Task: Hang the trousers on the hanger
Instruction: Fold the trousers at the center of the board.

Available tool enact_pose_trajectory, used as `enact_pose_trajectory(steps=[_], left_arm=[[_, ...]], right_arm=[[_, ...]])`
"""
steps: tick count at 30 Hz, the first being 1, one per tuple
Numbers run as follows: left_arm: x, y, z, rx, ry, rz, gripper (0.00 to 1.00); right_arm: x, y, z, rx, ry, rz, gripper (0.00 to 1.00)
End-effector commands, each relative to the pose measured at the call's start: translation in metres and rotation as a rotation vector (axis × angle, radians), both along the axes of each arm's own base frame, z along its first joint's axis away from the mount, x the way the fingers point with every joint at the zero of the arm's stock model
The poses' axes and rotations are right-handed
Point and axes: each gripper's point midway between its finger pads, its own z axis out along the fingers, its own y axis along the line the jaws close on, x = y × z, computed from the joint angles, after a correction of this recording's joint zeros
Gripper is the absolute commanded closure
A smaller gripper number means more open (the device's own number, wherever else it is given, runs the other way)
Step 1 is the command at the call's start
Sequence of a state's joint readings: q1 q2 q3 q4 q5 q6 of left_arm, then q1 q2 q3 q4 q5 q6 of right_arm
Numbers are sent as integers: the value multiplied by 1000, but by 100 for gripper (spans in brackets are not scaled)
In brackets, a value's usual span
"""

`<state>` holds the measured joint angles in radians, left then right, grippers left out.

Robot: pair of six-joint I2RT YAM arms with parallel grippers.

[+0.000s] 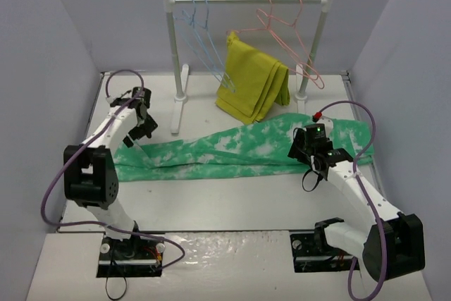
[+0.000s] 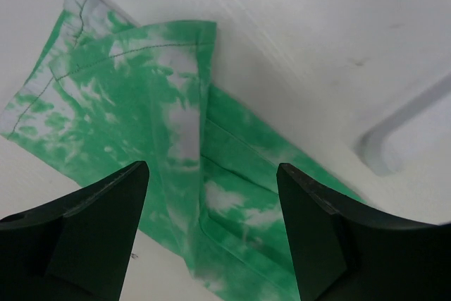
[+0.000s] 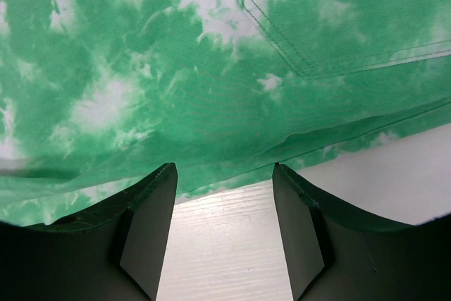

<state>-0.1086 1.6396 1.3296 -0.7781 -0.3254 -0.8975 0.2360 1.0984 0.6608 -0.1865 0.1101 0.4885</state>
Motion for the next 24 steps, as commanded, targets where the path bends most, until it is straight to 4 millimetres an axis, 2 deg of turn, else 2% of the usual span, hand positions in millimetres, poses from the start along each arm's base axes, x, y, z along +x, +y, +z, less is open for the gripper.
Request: enact_pose_trajectory(steps=[1,7,11,14,16,17,19,24], left_arm=[[0,20,-11,5,97,90,32],[5,28,-25,16,160,133,40],[3,27,-37,12,180,147,51],[1,26,-45,7,209,140,76],[2,24,-45,6,218,134,82],[0,24,-46,4,226,135,83],[-7,22,-49,-7,240,139,74],[-19,24,-46,1,241,140,60]], right_arm=[[0,4,11,2,-38,38,46],[-1,9,16,20,-58,51,45],[-1,8,18,13,-68,48,45],[-1,5,18,3,-70,39,44],[-1,5,17,5,-70,35,44],[-2,5,17,5,-69,33,44],[-1,5,17,5,-70,33,44],[-3,4,14,6,-66,33,45]])
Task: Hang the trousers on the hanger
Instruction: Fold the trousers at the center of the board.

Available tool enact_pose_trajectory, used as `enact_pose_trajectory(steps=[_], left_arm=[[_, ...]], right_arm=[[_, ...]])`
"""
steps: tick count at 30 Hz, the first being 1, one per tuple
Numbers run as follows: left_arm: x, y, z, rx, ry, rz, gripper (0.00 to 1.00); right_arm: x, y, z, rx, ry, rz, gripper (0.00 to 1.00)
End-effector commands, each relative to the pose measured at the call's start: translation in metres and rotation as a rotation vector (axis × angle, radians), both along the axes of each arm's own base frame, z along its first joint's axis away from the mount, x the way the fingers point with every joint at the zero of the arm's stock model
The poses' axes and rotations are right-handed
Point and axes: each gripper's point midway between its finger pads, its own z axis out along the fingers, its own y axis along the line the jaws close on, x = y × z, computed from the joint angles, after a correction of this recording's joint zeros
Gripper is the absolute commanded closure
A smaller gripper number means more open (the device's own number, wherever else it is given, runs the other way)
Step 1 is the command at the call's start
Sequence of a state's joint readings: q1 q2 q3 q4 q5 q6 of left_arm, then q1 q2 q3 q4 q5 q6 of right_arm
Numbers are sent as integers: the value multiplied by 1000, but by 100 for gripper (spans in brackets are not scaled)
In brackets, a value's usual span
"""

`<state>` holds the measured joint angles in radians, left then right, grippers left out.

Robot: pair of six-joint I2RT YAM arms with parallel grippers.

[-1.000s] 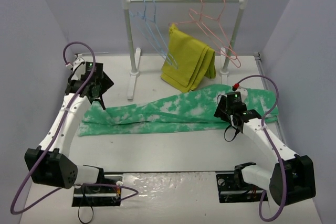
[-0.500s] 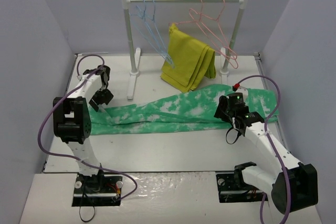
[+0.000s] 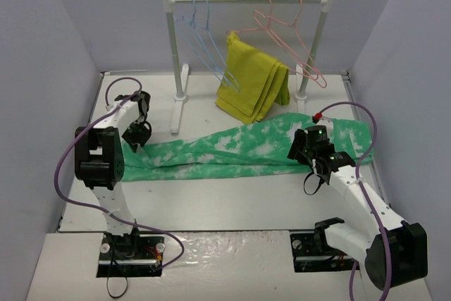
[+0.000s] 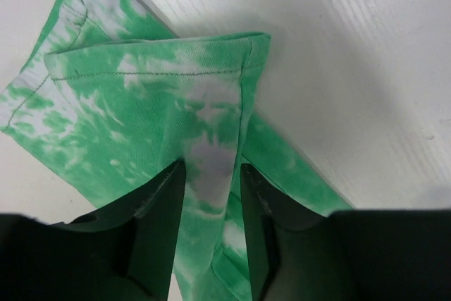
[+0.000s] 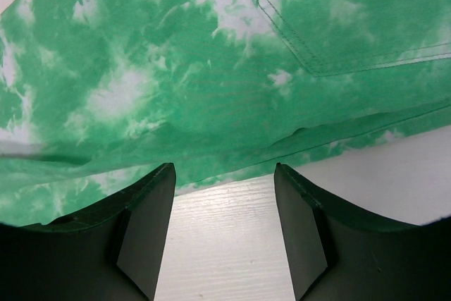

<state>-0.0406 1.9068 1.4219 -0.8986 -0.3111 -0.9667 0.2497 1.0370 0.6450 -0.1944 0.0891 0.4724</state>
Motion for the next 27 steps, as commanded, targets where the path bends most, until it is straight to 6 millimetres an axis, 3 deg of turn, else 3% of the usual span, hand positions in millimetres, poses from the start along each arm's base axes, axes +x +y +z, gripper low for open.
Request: enact_pose_trajectory(steps=[1,11,13,15,17,20,24,27], left_arm=[[-11,4,21,16,-20,10,59],[-16,8,22,35,30,0,61],[-18,7,18,33,42,4,71],[-14,6,18,26,21,3,93],[-7,7,26,27,-7,-20,100],[19,4,59,21,-111,-66,100],[62,-13,141,15,-436,-191,100],[66,-17,178,16,-644,-231,100]], right_arm=[[2,-1,5,-5,-33,-7,45],[2,0,7,7,-51,-9,44],[1,0,5,6,-45,-7,44],[2,1,5,10,-45,-1,44],[2,2,7,14,-50,2,44],[3,2,7,11,-49,3,44],[5,4,10,18,-51,12,44],[7,5,14,20,-59,11,44]])
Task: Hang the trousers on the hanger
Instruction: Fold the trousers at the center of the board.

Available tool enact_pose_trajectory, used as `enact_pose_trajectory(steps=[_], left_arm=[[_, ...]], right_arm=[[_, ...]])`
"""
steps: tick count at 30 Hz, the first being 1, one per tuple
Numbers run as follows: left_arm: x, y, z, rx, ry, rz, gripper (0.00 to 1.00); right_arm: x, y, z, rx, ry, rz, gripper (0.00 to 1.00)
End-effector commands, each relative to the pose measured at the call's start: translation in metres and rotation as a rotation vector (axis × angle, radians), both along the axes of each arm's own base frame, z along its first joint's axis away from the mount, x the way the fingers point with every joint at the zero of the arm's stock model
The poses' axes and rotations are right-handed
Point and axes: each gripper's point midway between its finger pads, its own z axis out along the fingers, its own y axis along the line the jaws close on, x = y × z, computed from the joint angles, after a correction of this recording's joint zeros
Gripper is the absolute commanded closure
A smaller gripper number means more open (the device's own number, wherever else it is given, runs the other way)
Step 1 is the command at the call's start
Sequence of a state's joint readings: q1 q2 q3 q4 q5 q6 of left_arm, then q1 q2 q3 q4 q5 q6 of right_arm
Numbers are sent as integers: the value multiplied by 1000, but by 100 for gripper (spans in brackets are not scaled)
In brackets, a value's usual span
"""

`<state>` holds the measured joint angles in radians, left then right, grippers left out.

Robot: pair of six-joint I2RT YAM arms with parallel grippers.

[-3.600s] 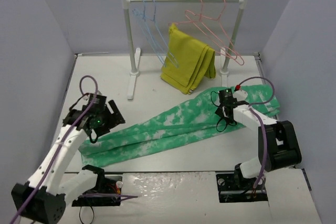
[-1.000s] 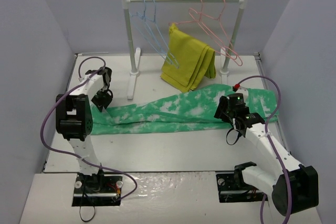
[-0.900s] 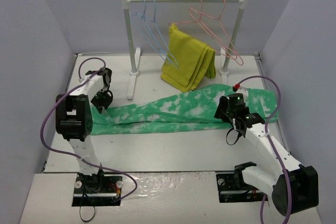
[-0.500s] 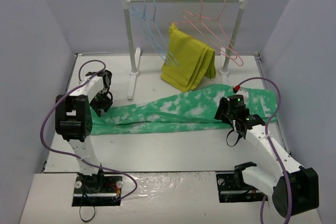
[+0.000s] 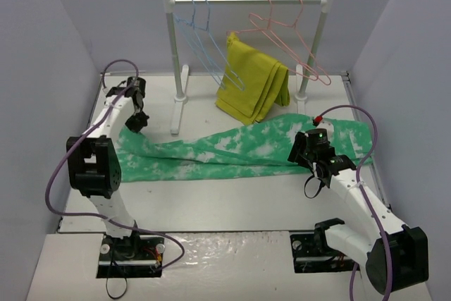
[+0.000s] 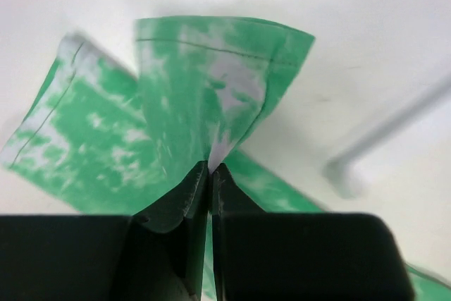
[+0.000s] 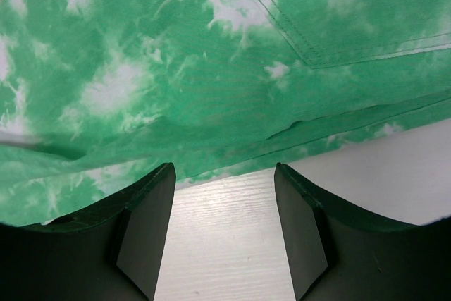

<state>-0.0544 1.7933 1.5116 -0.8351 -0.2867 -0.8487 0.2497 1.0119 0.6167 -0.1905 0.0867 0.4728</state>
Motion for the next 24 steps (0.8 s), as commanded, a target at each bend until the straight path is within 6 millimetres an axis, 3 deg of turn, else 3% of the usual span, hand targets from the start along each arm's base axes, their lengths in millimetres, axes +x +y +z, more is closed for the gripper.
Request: enact_pose_trajectory(steps=[1,5,7,10,12,14,19,22,24], left_arm=[[20,-8,117,0,-484,-102,100],[-9,-8,112,-51,-631,-85,100],[-33,-5,85,-72,-636,-66,100],[-62,5,37,-112,-610,2,87],[-85,24,-1,-143,-545,97,79],[-99,31,-19,-218,-529,174,75],[-123,36,-9,-182,-466,244,66],[-169,48,-9,-99,-299,376,55],[-183,47,-12,-92,-247,396,52]], right_arm=[[13,6,19,21,-62,9,44],[14,7,22,35,-68,7,44],[12,8,20,38,-62,7,44],[10,8,15,39,-47,8,44],[8,10,11,43,-33,12,44],[7,9,7,45,-22,11,44],[5,11,7,58,-18,14,44],[4,13,10,68,-18,14,44],[3,13,10,69,-21,14,44]])
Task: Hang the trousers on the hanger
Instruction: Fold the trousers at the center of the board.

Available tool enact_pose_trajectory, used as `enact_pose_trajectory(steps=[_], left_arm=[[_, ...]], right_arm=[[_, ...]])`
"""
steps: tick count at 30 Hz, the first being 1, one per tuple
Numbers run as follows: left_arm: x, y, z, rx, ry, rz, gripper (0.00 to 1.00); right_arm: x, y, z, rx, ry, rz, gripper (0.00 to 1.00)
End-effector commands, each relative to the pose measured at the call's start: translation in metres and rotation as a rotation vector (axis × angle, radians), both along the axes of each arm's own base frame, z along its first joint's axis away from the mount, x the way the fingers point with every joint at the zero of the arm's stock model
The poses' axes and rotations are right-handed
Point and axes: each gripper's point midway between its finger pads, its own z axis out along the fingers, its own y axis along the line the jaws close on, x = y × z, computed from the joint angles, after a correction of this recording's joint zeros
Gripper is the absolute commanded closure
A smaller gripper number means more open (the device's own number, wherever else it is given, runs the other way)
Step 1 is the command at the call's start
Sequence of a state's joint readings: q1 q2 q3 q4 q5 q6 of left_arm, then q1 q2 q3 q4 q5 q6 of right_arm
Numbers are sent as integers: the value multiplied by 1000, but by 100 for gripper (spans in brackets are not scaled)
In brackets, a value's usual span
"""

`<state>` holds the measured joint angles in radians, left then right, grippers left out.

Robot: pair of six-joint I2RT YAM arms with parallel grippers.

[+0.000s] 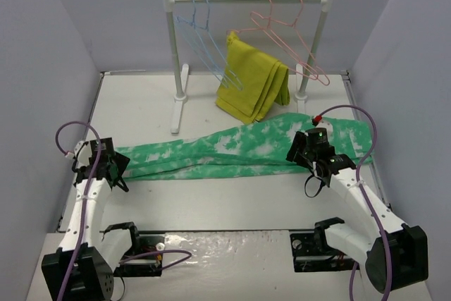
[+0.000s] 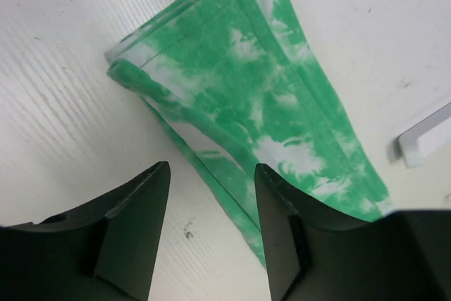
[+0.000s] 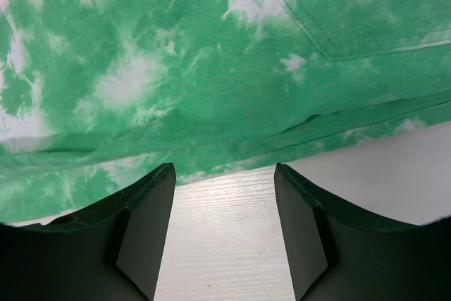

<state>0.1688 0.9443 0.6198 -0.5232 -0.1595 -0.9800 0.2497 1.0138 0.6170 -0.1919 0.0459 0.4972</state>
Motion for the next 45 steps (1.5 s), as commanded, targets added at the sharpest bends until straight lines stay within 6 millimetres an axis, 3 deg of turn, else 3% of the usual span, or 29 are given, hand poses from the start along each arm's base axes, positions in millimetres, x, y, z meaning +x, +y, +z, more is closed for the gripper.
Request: enact_pose_trajectory(steps=[1,5,9,15,30,35,40,42,45], left_arm=[[-31,10,20,25,80,121,50],[-8,1,45,-28,-20,99,45],[6,12,63,-1,-6,130,36],[7,30,38,-28,153,188,33],[26,35,-15,-135,328,219,34],[26,37,-17,-134,330,224,49],[25,40,-11,-113,322,223,78],[27,42,-6,-102,313,214,97],[42,45,8,-97,262,198,100]], right_arm=[[4,5,10,23,-30,4,44],[4,6,9,25,-22,14,44],[4,8,14,33,-35,22,44],[4,7,22,29,-65,27,44],[2,4,26,26,-93,20,43],[3,3,26,21,-92,16,43],[3,3,24,18,-82,14,43],[3,2,23,17,-81,12,43],[3,3,24,17,-83,13,43]])
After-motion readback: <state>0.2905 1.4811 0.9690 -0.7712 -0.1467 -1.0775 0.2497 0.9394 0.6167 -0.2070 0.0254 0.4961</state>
